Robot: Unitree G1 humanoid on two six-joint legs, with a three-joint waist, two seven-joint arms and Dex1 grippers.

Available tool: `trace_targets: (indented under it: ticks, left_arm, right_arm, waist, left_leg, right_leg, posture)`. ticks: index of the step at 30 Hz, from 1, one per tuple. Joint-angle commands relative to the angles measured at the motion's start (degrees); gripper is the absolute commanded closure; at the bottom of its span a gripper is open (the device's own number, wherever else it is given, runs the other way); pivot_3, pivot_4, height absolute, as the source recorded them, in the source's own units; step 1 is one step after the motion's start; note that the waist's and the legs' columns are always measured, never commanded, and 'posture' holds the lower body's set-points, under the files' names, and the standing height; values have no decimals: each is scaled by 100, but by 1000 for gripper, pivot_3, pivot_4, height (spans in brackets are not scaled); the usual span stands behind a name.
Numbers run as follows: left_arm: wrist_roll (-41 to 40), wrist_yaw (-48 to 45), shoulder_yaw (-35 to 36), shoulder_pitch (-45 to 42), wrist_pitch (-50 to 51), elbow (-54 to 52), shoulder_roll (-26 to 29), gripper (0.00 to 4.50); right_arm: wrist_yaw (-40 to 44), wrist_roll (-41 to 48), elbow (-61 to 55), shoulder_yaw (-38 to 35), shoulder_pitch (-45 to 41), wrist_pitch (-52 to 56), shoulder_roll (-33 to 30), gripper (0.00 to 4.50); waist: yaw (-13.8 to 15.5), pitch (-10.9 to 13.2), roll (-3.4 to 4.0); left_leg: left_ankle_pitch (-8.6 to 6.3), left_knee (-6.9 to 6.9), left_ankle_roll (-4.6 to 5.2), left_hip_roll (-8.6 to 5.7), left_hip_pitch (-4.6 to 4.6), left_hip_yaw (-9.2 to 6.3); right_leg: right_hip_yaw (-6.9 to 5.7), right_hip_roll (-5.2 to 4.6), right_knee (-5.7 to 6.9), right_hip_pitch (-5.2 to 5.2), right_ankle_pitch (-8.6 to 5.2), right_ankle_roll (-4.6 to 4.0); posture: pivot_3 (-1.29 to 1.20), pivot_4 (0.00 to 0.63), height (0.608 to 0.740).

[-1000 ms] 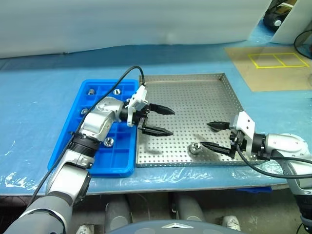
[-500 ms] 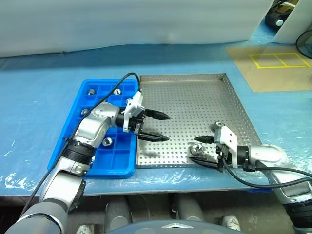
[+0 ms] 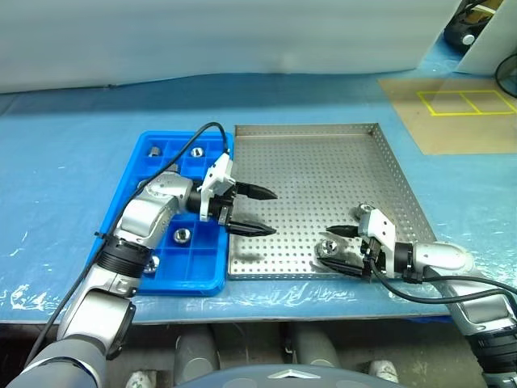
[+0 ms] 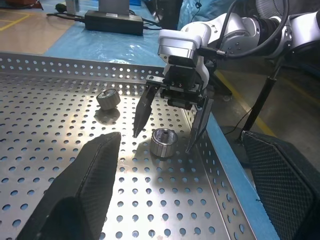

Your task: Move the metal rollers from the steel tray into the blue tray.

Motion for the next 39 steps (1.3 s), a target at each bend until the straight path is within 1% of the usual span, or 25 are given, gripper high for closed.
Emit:
trace_targets:
  ticks: [1, 6, 7, 8, 12, 13, 14, 15, 22, 24, 30, 33, 39]
  left_arm:
    - [-126, 37, 164, 36, 33, -258, 65, 406]
    - [-149, 85, 185, 94, 79, -359, 96, 406]
    - [-152, 100, 188, 107, 88, -379, 99, 406]
    - [-154, 116, 186, 125, 95, -402, 101, 406]
    - [-166, 166, 182, 166, 119, -473, 101, 406]
    - [-168, 181, 182, 164, 120, -476, 95, 406]
    - [-165, 194, 181, 158, 117, -474, 89, 406]
    - [-163, 202, 181, 153, 115, -472, 85, 406]
    - [-167, 240, 189, 96, 101, -431, 63, 406]
    - [-172, 243, 196, 95, 102, -431, 72, 406]
    - [-189, 256, 234, 97, 121, -454, 111, 406]
    - [-261, 251, 331, 88, 183, -515, 202, 406]
    - [-367, 256, 605, 81, 243, -562, 507, 406]
  right_arm:
    - [17, -52, -93, 69, 205, 2, -47, 438]
    - [-61, 9, -188, 50, 259, 105, -5, 438]
    - [-67, 20, -196, 48, 266, 120, -6, 842]
    - [-67, 28, -207, 46, 275, 131, -13, 1002]
    - [-50, -10, -190, 59, 246, 103, -51, 2290]
    - [-32, -9, -170, 60, 223, 94, -58, 2491]
    - [-43, -10, -149, 52, 197, 89, -50, 2836]
    - [-54, -7, -138, 46, 180, 88, -42, 2907]
    - [2, -73, -95, 98, 127, 11, -52, 2907]
    - [-112, -190, -45, 125, 72, -63, -7, 2907]
    - [-216, -160, -20, 120, -114, 13, 90, 2907]
    - [-222, -165, -11, 117, -393, -19, 133, 2907]
    - [-206, -92, 76, 213, -1306, 55, 327, 2907]
  waist:
    - [29, -1, 0]
    - [35, -2, 0]
    - [36, -2, 0]
    - [36, -2, 1]
    - [42, -2, 0]
    - [43, -2, 0]
    - [44, -2, 0]
    - [44, -2, 0]
    - [37, -2, 1]
    - [35, -3, 1]
    - [31, -3, 1]
    - [16, -3, 1]
    - [23, -5, 6]
  left_leg:
    - [0, 0, 0, 0, 2, 0]
    - [0, -3, -1, 1, 7, 0]
    - [1, -4, -1, 1, 8, 0]
    - [1, -6, -2, 1, 8, 0]
    - [1, -6, -2, 0, 7, 0]
    - [1, -6, -2, 0, 7, 0]
    - [1, -6, -2, 0, 7, 0]
    - [1, -6, -2, 0, 7, 0]
    - [2, -6, -4, 0, 9, 0]
    - [3, -7, -5, 1, 10, 0]
    - [4, -5, -8, 1, 13, 0]
    - [6, -5, -11, 0, 17, 0]
    - [9, -9, -16, 2, 22, 0]
  right_leg:
    - [0, 0, 0, 1, 0, 0]
    - [0, 0, 0, 6, 0, 0]
    - [0, 0, 0, 6, 0, 0]
    - [-1, 0, 0, 6, 0, 0]
    - [-1, 0, -1, 6, -1, 1]
    - [-1, 0, -1, 6, -1, 1]
    - [-1, 0, -1, 6, -1, 1]
    - [-1, 0, -1, 6, -1, 1]
    - [-1, 0, 0, 6, -1, 1]
    - [-1, 1, 1, 6, -1, 1]
    - [0, 1, 5, 7, 0, 1]
    - [1, 2, 8, 7, 0, 1]
    - [0, 4, 15, 5, 0, 1]
  posture:
    - [-272, 150, 740]
    - [-267, 150, 740]
    - [-267, 150, 740]
    - [-265, 150, 740]
    - [-262, 150, 740]
    - [-262, 150, 740]
    - [-261, 150, 740]
    - [-261, 150, 740]
    - [-257, 150, 740]
    - [-256, 150, 740]
    - [-248, 150, 740]
    - [-238, 150, 740]
    - [-194, 150, 740]
